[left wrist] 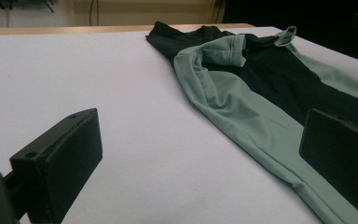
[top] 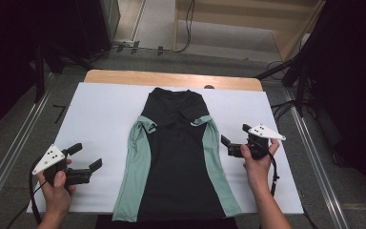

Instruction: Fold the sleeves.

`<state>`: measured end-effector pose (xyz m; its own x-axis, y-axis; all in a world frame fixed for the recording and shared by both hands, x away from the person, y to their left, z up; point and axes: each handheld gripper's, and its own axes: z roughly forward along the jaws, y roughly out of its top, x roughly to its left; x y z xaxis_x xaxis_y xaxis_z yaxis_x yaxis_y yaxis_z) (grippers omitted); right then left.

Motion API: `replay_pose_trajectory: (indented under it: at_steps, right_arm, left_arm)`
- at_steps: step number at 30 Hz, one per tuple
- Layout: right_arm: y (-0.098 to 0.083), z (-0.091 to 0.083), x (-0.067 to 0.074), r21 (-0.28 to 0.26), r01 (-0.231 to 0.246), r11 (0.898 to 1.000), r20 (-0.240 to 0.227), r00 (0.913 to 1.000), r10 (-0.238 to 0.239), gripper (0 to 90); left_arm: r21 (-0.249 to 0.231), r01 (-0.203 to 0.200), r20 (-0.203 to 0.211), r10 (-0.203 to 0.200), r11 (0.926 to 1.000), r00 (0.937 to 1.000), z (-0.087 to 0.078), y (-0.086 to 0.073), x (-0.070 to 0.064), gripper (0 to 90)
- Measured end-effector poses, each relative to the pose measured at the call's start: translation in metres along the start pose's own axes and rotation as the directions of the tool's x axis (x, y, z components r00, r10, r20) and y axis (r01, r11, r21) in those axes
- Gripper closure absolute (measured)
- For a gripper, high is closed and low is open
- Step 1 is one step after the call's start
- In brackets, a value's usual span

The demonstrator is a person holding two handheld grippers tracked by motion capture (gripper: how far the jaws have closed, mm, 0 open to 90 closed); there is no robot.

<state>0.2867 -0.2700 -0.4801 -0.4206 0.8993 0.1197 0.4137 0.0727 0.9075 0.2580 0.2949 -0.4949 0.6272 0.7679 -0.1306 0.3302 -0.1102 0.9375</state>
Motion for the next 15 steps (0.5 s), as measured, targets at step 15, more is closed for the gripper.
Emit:
replay_pose_trajectory:
  at_steps: [15]
  right_arm:
    - [-0.026,-0.03,-0.013,-0.004,-0.013,1.0,0.023,0.9997,0.013,0.0]
  left_arm:
    - [-0.003,-0.016,-0.008,0.016,0.9999,0.9998,0.0,0.002,-0.001,0.0]
